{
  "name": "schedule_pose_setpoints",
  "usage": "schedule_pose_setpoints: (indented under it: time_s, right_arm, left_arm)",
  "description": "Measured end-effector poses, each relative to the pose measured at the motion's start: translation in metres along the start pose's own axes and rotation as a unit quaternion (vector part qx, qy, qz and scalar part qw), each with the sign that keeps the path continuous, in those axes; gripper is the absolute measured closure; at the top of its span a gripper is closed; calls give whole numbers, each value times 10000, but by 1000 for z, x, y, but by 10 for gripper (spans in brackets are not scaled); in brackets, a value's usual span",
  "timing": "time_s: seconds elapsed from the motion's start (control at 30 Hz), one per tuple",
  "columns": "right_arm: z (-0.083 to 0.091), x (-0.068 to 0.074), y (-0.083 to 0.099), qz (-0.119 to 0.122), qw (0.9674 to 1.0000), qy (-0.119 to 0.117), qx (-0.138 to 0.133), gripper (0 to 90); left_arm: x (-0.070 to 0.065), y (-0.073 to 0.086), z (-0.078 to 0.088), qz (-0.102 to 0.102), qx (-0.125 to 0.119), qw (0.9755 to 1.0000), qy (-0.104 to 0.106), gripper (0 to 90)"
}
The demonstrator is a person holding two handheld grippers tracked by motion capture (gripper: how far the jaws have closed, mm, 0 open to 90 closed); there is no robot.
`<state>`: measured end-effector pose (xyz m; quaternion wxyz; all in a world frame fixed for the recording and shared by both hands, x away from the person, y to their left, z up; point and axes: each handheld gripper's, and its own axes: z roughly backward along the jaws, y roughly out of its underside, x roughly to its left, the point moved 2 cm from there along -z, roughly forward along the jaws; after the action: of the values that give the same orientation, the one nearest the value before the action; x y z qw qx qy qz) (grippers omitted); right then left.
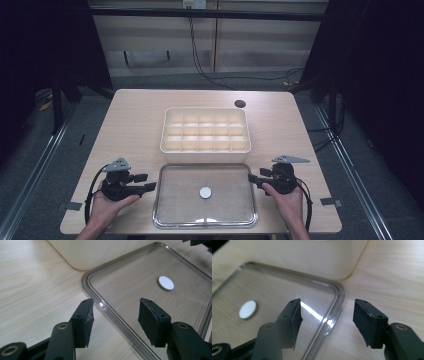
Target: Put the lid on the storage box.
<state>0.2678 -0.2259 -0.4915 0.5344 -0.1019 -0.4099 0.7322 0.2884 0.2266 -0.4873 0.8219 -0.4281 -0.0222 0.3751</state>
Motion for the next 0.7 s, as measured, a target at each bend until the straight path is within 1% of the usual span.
schedule_pose_setpoints:
  time_s: [0.03,0.07,0.13,0.17,0.2,0.27,0.3,0.37,0.4,0.5,0.53,0.57,0.6,0.63,0.67,0.7]
  right_arm:
    - [-2,0,0,11,10000,-32,21,412]
    - [-4,0,0,-11,10000,-81,24,444]
    - [-5,0,-1,3,10000,-86,24,449]
    - [-6,0,-1,32,10000,-69,39,451]
    - [-9,1,0,93,9999,3,105,467]
    - [-11,1,1,84,9999,11,133,477]
    - [-11,1,1,39,9999,4,152,484]
    - [-12,0,2,60,9999,25,145,490]
    - [-13,0,2,33,9998,61,195,501]
    - [-14,-1,2,40,9997,119,218,505]
    - [-14,-1,2,28,9997,126,213,505]
    - [-14,-1,2,28,9997,126,213,507]
    - [-16,-1,3,128,9995,183,237,525]
    - [-16,-1,3,128,9995,183,237,525]
    - [-15,-1,3,130,9993,290,180,523]
    - [-15,-1,3,130,9993,290,180,523]
  left_arm:
    - [0,0,-1,-12,33,10000,13,465]
    - [1,-1,-4,42,36,10000,12,465]
    - [2,-1,-6,52,66,10000,1,464]
    - [3,-1,-7,77,69,9999,6,463]
    - [3,1,-10,108,115,9999,32,461]
    - [1,2,-13,94,150,9998,31,460]
    - [0,2,-14,97,179,9998,20,460]
    - [0,2,-15,67,221,9997,34,462]
    - [-2,3,-17,9,273,9996,40,466]
    - [-2,3,-18,22,265,9996,37,490]
    - [-2,3,-19,17,293,9996,52,490]
    - [-1,3,-20,21,320,9995,18,490]
    - [0,3,-21,110,297,9995,66,492]
    - [0,3,-21,110,297,9995,66,495]
    - [0,3,-23,117,324,9994,65,495]
    - [0,3,-23,117,324,9994,65,496]
